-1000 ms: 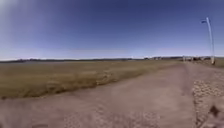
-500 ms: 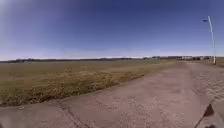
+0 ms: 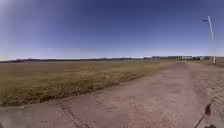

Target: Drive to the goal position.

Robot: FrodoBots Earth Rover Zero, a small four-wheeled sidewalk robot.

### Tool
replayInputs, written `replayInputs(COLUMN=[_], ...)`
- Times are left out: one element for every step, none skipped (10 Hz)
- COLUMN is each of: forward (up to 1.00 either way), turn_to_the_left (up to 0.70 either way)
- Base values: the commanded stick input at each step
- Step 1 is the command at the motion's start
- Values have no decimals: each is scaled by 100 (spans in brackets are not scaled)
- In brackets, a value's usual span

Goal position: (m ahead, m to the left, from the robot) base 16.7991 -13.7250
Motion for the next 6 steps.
replayInputs(forward=[100, 100, 100, 100, 100, 100], turn_to_the_left=[0, 0, -12, -27, -40, -40])
